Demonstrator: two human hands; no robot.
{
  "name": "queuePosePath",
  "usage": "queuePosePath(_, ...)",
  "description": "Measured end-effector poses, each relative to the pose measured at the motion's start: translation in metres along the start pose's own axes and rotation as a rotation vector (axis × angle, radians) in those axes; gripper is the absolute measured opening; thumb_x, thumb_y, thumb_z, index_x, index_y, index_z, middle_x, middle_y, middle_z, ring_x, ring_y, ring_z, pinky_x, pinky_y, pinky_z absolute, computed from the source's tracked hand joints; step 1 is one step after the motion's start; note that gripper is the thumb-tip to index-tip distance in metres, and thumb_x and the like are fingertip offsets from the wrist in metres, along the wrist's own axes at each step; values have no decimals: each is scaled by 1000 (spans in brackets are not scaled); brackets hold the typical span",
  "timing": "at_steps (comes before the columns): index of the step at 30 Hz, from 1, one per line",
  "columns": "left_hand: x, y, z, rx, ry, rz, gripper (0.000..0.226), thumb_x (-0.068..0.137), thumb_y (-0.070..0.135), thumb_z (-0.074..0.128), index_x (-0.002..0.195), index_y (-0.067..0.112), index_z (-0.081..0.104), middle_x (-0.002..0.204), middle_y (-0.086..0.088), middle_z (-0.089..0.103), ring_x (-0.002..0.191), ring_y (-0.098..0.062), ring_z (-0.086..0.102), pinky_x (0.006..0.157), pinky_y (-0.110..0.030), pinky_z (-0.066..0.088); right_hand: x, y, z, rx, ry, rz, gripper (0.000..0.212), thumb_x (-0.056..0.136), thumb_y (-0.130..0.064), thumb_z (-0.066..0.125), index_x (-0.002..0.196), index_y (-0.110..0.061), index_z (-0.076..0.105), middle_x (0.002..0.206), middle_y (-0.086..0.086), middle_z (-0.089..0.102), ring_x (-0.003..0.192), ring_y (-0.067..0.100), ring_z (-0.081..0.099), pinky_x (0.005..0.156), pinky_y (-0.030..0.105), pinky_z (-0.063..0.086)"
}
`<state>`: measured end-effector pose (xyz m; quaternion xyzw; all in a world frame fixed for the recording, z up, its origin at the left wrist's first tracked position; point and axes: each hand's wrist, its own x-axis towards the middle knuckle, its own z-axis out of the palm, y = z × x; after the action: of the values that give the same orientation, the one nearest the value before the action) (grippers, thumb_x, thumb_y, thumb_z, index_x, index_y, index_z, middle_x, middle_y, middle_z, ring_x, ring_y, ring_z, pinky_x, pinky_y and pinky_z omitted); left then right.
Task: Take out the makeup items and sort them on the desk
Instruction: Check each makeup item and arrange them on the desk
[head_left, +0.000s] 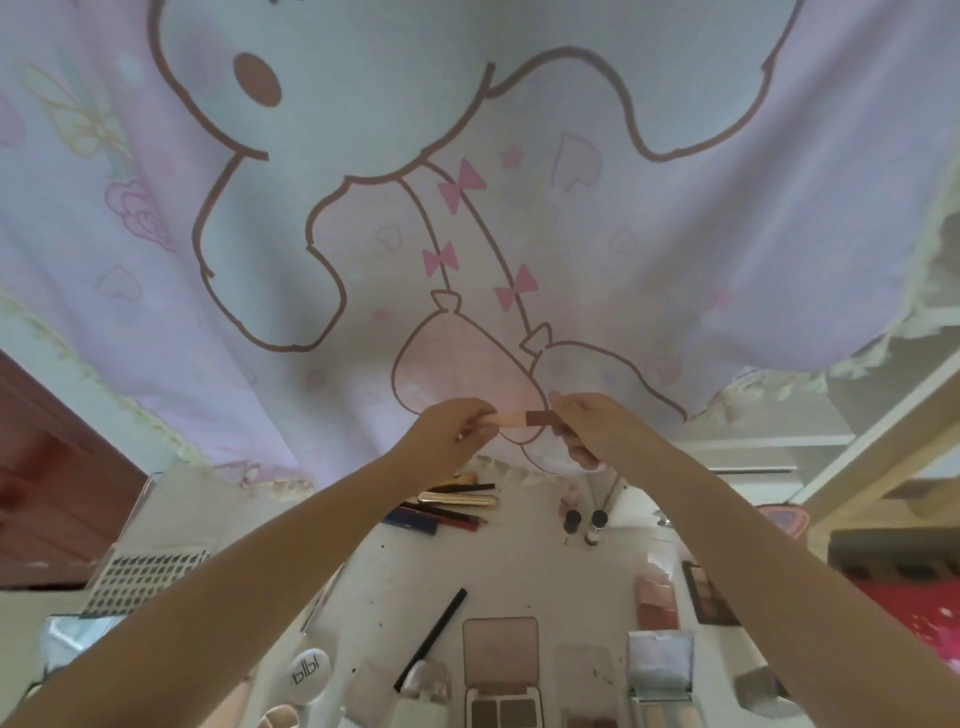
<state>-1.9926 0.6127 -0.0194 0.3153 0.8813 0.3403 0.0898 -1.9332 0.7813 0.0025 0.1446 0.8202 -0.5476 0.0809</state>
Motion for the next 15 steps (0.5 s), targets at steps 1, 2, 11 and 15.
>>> queuePosePath(1,-1,1,2,70,-9,24,12,96,20,44,100,15,54,71,15,43,62,2,41,59,-11,36,1,0,2,-16,35,11,43,98,-32,33,60,-14,39,48,-2,30,30,6,29,39,19,26)
queuePosePath(2,-4,1,5,123,-21,32,16,97,23,39,98,15,53,68,14,41,60,1,39,58,-11,35,2,0,4,-25,78,28,45,97,-37,31,58,-15,35,48,-1,30,29,6,29,40,20,26)
queuePosePath(11,-12,11,11,71,-113,-86,30,101,25,26,80,9,41,61,4,34,55,-7,34,53,-13,32,3,5,12,-99,312,-198,51,99,-21,33,48,-15,28,41,-7,28,39,7,28,41,14,25)
queuePosePath(15,-21,13,11,-507,-307,-281,40,100,29,27,63,14,35,51,5,29,40,-6,25,41,-13,27,-2,13,10,-203,370,-448,53,96,-16,37,45,-21,26,38,-10,24,35,3,42,39,10,30)
